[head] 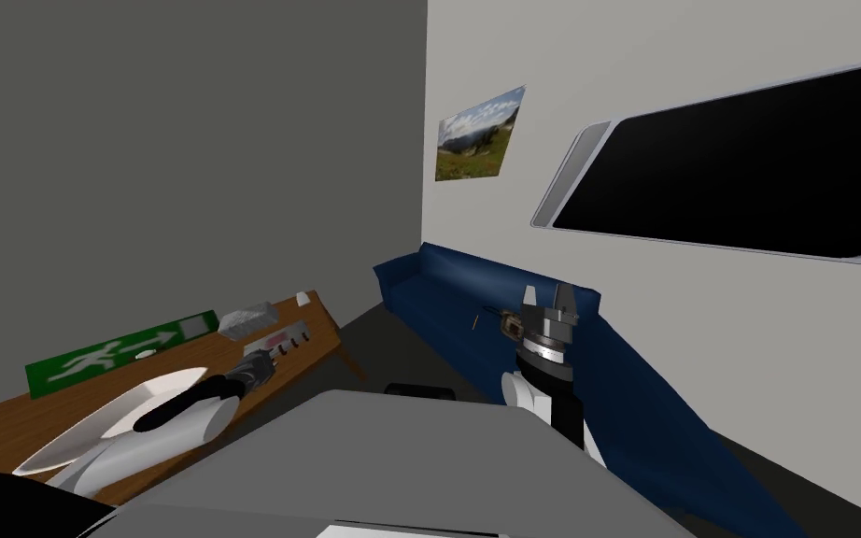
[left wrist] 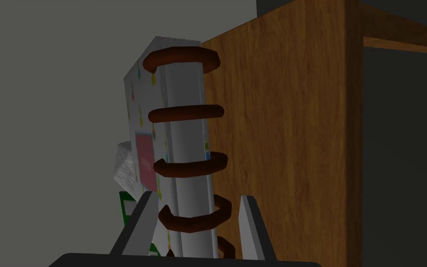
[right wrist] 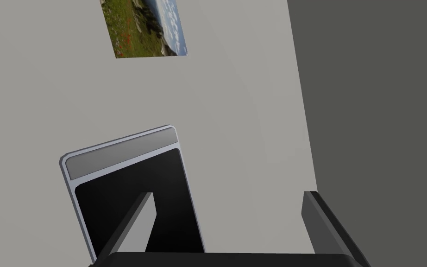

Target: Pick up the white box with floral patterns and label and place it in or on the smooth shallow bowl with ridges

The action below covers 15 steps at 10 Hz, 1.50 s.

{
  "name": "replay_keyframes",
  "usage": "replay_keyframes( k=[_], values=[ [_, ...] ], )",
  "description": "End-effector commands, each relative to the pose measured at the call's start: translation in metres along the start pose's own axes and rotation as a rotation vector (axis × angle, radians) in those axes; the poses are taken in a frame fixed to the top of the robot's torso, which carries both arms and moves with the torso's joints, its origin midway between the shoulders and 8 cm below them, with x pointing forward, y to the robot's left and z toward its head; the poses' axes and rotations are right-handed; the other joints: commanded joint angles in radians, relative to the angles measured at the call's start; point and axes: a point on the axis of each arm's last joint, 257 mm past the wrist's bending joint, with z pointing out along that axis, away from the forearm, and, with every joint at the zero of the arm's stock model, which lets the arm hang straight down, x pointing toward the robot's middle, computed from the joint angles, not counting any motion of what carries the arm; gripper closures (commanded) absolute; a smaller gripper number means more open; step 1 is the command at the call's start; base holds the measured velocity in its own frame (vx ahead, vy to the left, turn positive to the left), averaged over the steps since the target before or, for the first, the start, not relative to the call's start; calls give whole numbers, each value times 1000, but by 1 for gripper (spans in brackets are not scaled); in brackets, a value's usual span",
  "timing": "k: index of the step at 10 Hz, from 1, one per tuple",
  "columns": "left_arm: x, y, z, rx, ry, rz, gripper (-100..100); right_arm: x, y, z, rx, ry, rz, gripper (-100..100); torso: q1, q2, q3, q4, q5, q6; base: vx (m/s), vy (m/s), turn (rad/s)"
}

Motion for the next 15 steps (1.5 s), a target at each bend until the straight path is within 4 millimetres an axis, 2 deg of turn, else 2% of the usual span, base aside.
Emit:
replay_keyframes(
  k=[1, 10, 12, 13, 14, 15],
  values=[
    [-4, 10, -2, -26, -7, 3, 100, 0, 0, 0, 0, 0, 0, 0, 0, 0, 0, 0, 0, 0, -93, 267, -38],
    [-26, 62, -14, -187, -42, 35, 100, 0, 0, 0, 0, 0, 0, 0, 4, -3, -2, -1, -1, 0, -111, 315, -42],
    [-30, 72, -17, -221, -48, 42, 100, 0, 0, 0, 0, 0, 0, 0, -1, -2, -1, -1, -2, 0, -92, 260, -33],
    [-29, 69, -16, -210, -47, 40, 100, 0, 0, 0, 0, 0, 0, 0, -2, -3, -2, -1, -3, 0, -40, 120, -15],
    [-31, 70, -16, -214, -50, 42, -100, 0, 0, 0, 0, 0, 0, 0, -11, -6, -3, -1, -4, 1, -8, 26, 2],
    [-31, 70, -16, -214, -50, 43, -100, 0, 0, 0, 0, 0, 0, 0, -18, -8, -4, -1, -6, 1, -4, 11, -1]
  ],
)
